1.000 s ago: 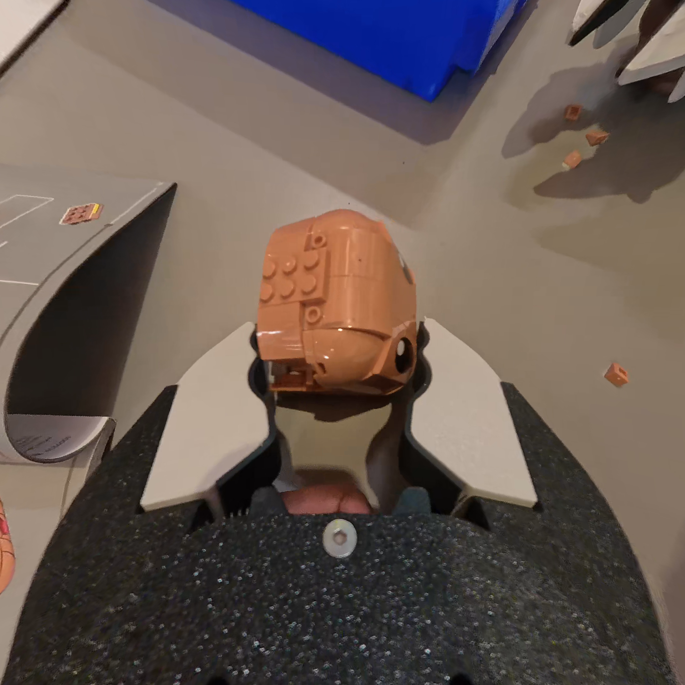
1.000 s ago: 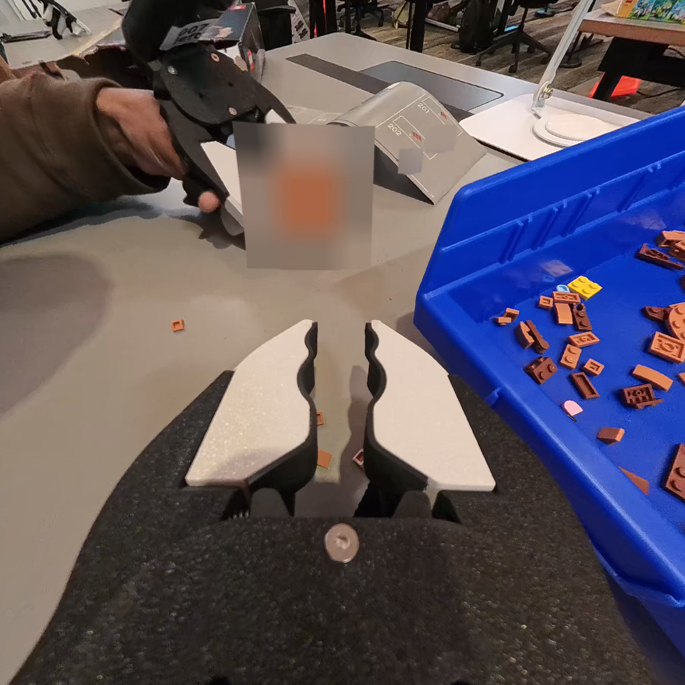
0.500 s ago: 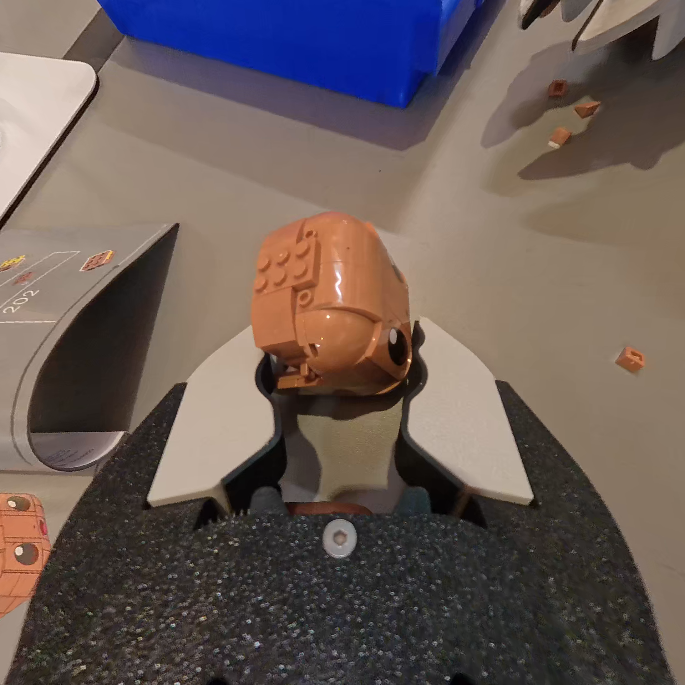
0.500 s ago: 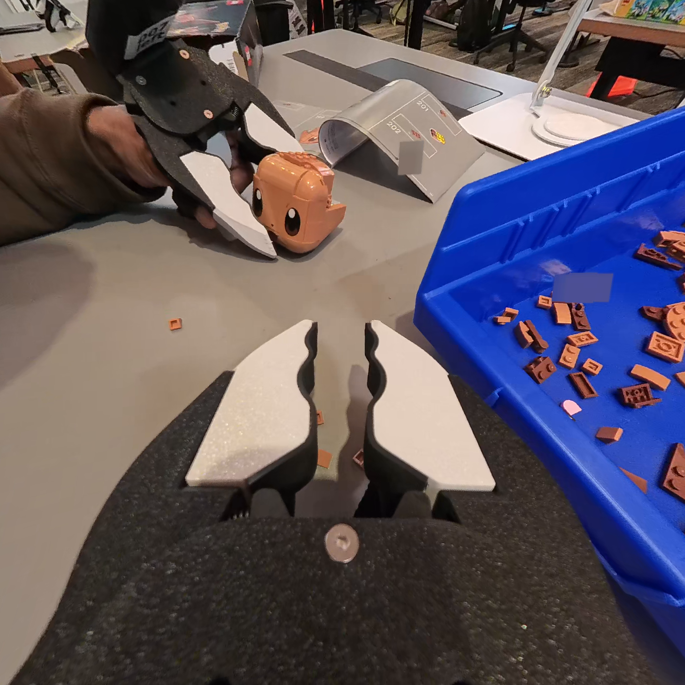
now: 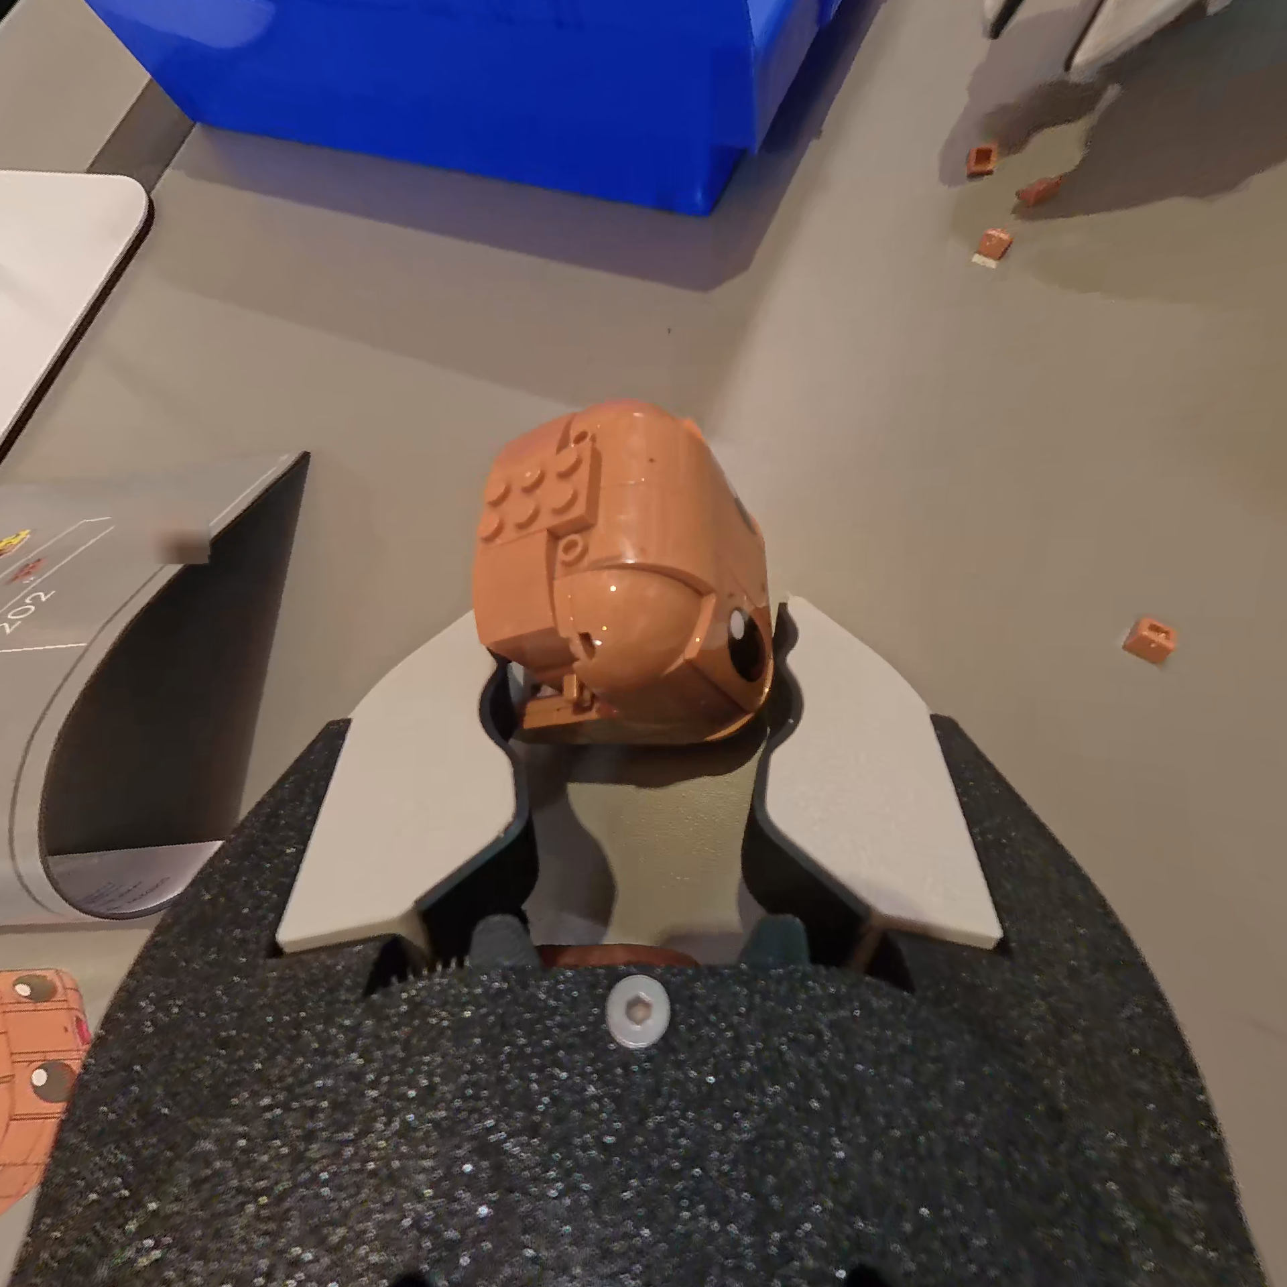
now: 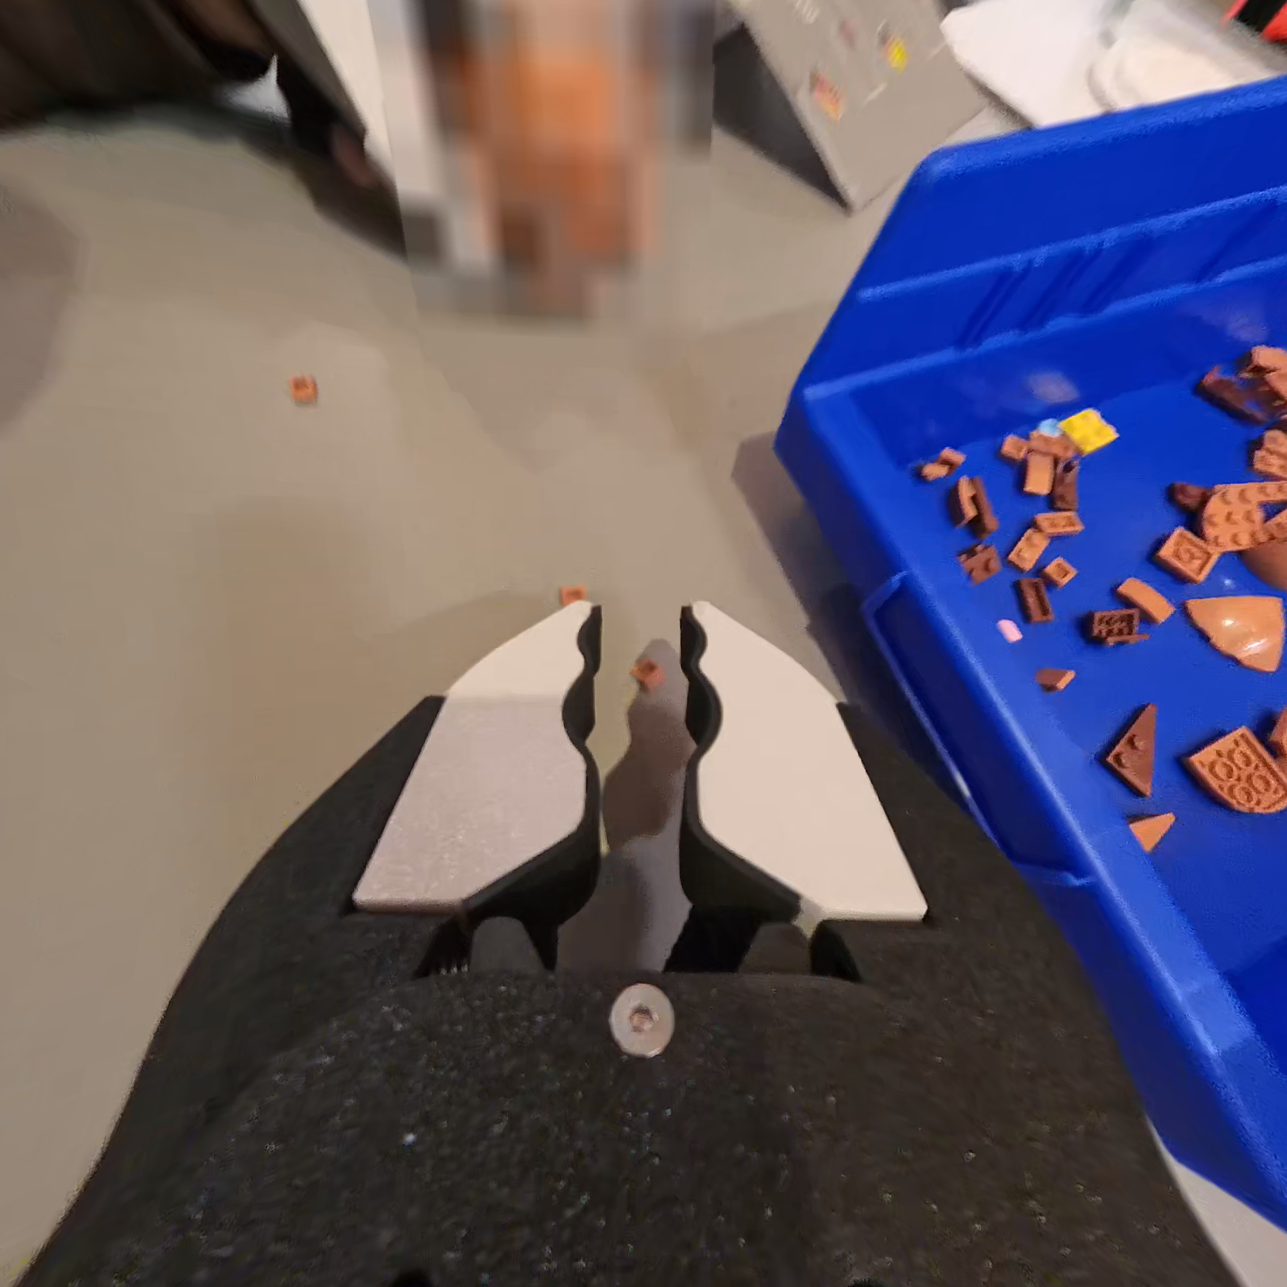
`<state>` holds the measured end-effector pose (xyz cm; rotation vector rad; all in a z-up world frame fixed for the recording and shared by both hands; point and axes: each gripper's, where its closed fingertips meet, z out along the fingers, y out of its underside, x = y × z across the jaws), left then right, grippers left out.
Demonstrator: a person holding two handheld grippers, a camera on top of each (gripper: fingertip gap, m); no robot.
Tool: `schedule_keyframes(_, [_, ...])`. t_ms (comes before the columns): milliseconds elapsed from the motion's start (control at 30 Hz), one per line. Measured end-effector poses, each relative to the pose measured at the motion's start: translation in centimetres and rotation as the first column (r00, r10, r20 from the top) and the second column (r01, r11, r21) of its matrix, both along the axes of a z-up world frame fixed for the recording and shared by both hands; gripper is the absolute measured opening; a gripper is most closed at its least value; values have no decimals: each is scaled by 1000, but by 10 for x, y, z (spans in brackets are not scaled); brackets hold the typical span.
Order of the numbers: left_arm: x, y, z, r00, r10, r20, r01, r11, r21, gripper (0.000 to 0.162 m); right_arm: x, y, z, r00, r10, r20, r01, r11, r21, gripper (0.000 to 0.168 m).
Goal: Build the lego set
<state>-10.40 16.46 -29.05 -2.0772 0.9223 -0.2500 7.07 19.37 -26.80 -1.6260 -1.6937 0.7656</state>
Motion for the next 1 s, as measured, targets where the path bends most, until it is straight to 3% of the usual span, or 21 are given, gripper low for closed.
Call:
schedule_keyframes(200, [1,-2,0,1000,-15,-1,15,1000,6,72,5,-20,-18,988,57,143,-58,998,5,11])
schedule_keyframes(400, [4,-6,0,999,-47,1,47,999,1,72,4,-18,-30,973,22,228,-32,999,42,15])
schedule_keyframes(600, [4,-6,1,999,-47,-6,47,999,20,72,-3,-17,-32,970,-24,242,19,1000,22,7])
schedule_keyframes(833, [5,-6,2,999,-46,-9,47,998,32,72,-20,-26,-31,961,-166,222,187,979,-76,7])
schedule_keyframes(1000, [5,-6,2,999,-50,-9,50,998,33,72,-12,-30,-27,969,-87,232,88,996,8,19])
